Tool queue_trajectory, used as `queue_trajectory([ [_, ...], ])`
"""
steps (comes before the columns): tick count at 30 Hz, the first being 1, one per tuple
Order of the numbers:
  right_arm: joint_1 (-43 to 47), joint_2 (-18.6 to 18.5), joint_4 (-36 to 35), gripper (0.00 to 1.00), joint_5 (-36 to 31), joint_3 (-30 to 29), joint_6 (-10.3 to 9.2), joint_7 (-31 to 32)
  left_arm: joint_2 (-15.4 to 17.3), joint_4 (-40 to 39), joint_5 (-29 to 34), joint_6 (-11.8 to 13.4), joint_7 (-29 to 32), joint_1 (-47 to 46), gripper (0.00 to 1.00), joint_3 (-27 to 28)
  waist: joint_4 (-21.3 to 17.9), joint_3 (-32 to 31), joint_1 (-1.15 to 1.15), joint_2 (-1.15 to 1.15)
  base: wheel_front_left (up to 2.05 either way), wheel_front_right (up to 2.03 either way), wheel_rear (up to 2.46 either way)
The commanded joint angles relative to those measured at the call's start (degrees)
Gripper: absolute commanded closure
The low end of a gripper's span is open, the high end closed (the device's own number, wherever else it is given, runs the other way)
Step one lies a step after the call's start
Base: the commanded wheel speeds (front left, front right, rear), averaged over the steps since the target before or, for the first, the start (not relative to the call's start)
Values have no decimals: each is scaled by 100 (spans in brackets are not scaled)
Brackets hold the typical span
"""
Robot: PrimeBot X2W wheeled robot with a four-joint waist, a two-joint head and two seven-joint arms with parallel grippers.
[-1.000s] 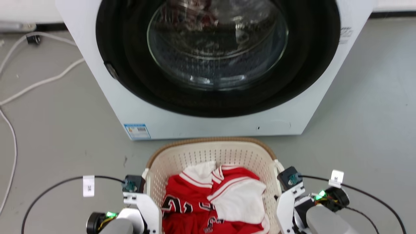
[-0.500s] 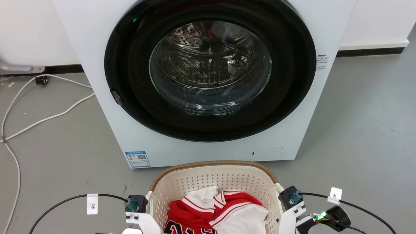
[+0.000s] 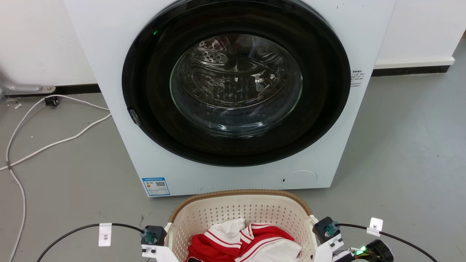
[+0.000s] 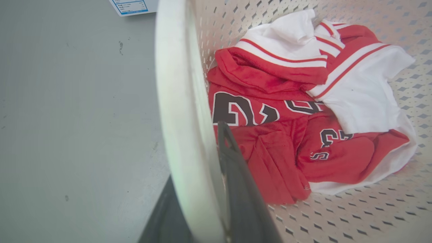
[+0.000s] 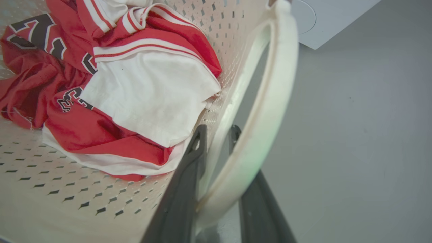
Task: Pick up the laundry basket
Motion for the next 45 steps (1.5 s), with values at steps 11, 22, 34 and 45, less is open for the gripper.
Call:
queue_trajectory([
  [11,24,-195,54,100,259,300,-2,-30,165,34,-263,-7,-68,-2,100,-261,12,19,1,0,0,0,0],
  [22,-86,-212,59,100,470,504,-2,-71,199,73,-473,-7,-78,-100,100,-463,46,52,1,0,0,0,0],
  [34,-111,-214,63,100,654,682,-2,-75,222,93,-665,-7,-81,-143,100,-651,71,84,1,0,0,0,0],
  [45,-142,-213,67,100,787,825,-2,-83,260,112,-846,-7,-118,-173,100,-816,68,105,1,0,0,0,0],
])
